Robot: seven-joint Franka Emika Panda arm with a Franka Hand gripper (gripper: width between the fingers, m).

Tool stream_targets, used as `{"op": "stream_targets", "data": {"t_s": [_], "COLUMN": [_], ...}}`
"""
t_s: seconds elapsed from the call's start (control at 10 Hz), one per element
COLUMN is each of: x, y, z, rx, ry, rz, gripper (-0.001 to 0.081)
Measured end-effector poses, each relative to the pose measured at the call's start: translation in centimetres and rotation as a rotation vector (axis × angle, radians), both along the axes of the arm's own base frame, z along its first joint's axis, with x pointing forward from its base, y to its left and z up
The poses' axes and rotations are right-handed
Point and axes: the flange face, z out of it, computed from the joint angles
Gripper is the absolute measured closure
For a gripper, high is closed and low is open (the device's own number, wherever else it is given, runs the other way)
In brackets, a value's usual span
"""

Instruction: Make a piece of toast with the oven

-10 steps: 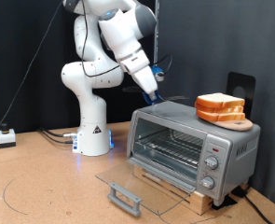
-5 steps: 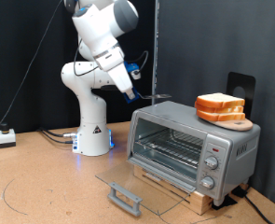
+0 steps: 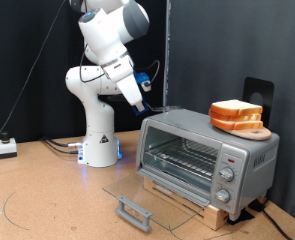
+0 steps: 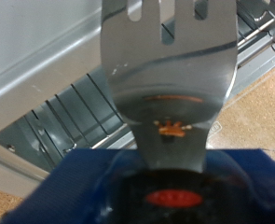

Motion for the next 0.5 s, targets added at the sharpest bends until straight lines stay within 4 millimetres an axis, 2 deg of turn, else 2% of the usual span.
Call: {"op": "stream_targets", "data": {"t_s": [0.3, 0.5], "x": [1.9, 3.4], "y": [1.1, 2.6], "z": [-0.4, -0.3], "rx": [-0.014, -0.011], "ry": [-0.042, -0.042], "rz": [-0.022, 0.004], "gripper": [0.0395, 0.0395]}}
